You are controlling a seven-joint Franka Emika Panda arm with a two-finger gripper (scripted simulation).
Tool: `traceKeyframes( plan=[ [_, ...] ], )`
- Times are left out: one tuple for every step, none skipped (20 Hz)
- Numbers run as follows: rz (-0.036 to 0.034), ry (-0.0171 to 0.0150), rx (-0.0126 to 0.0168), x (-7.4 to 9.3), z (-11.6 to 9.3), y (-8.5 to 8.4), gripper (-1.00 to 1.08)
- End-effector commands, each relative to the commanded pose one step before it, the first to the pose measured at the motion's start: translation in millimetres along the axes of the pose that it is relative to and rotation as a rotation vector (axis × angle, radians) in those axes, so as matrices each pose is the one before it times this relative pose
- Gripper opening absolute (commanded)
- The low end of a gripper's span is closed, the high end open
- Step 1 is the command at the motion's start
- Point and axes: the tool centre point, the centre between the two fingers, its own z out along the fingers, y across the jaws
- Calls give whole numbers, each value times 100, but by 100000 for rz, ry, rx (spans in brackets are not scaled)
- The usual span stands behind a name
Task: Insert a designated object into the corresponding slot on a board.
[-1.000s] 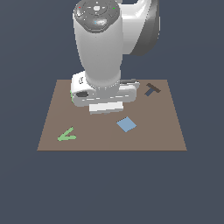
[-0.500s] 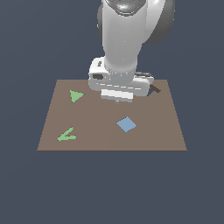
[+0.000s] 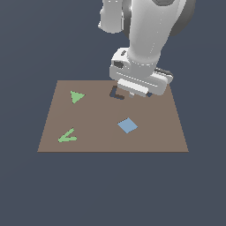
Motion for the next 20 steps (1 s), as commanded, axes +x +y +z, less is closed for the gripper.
traceKeyframes(
  plan=[
    [6458, 46, 33, -1003, -58, -1116, -100],
    [2234, -2, 2, -360, -13, -409, -100],
    [2130, -2, 2, -342, -13, -393, -100],
    [2030, -2, 2, -325, -12, -376, -100],
    [1930, -2, 2, -308, -12, -359, -100],
    [1831, -2, 1, -293, -11, -342, -100],
    [1732, -2, 1, -277, -10, -325, -100],
    [1638, -2, 1, -260, -10, -309, -100],
    [1543, -2, 1, -243, -9, -293, -100],
    [1447, -2, 1, -225, -9, -277, -100],
    [1351, -2, 0, -207, -8, -261, -100],
    [1258, -2, 0, -192, -7, -245, -100],
    [1165, -2, 0, -177, -7, -227, -100],
    [1069, -2, 0, -162, -6, -209, -100],
    [972, -2, 0, -147, -6, -191, -100],
    [873, -1, 0, -132, -5, -172, -100],
    [775, -1, 0, -116, -4, -153, -100],
    [677, -1, 0, -100, -4, -135, -100],
    [578, -1, 0, -84, -3, -116, -100],
    [478, -1, -1, -67, -3, -98, -100]
  ],
)
